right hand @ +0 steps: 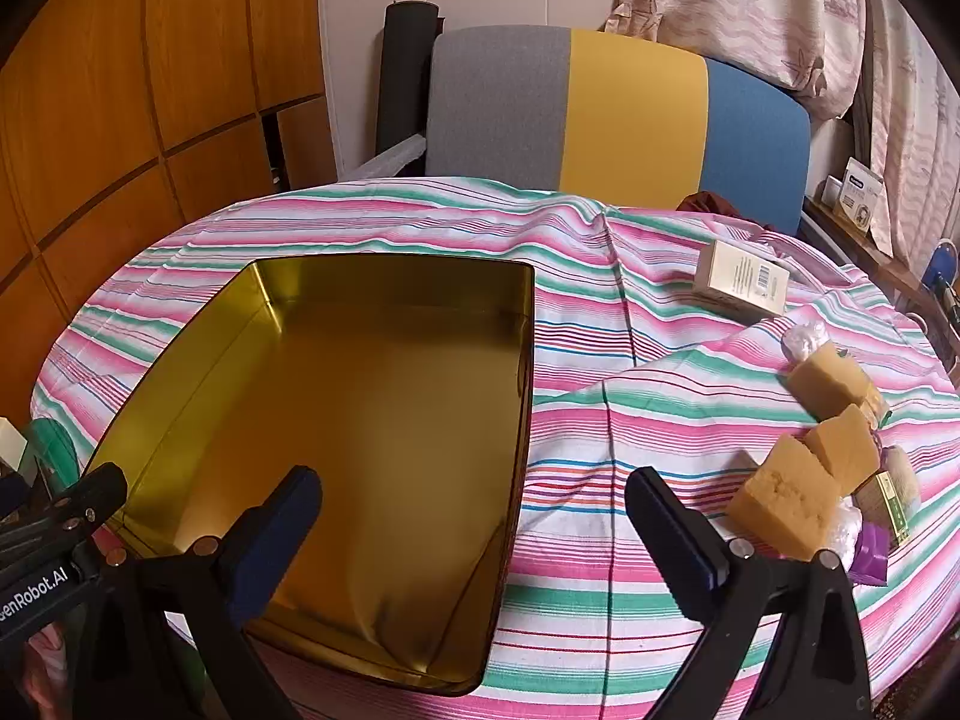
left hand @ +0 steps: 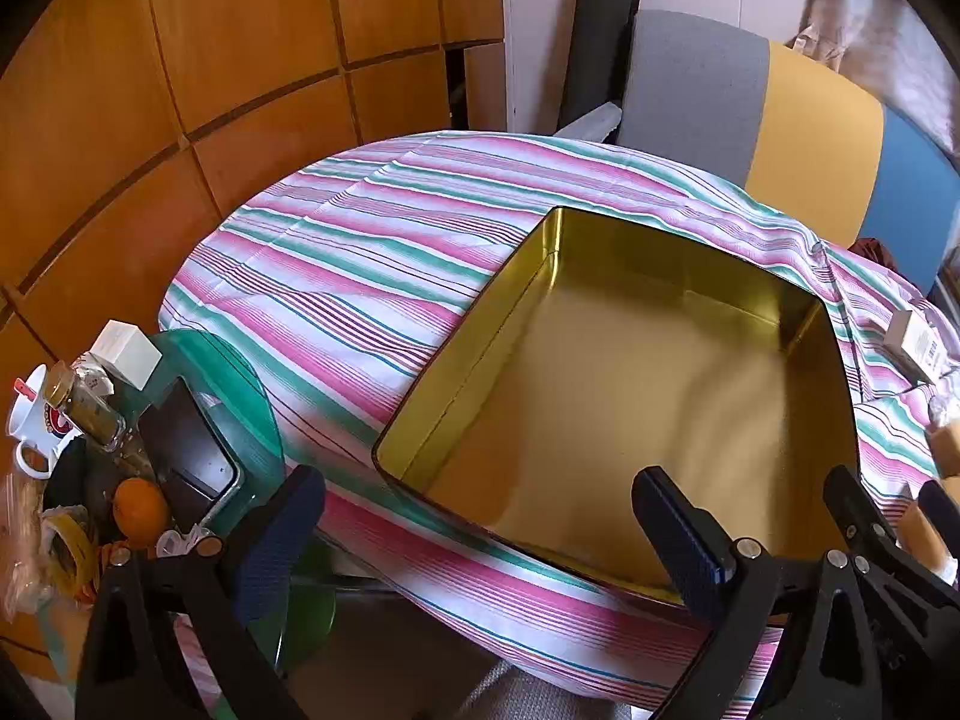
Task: Organize objects
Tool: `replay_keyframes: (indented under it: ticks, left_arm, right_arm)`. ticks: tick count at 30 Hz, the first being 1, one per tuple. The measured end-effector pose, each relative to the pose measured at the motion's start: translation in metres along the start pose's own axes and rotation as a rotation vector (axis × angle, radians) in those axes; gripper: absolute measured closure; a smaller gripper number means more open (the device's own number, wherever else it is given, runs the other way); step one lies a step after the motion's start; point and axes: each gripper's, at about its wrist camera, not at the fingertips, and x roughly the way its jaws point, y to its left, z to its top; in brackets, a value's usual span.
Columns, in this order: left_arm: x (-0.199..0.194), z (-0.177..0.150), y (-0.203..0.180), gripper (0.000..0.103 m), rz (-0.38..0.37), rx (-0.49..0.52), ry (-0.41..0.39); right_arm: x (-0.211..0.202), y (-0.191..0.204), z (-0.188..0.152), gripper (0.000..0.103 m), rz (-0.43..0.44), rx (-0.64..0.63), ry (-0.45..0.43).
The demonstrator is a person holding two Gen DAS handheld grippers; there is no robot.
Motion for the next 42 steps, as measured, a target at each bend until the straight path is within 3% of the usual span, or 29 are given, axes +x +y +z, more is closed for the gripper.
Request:
replay_keyframes:
  ticks: [42]
  left_arm:
    - [0.0062, -0.0023, -0.0007, 0.000, 0.001, 0.002, 0.029]
  right_arm:
    - [-0.0080, -0.0009, 0.0040, 0.000, 0.019, -0.015, -0.031]
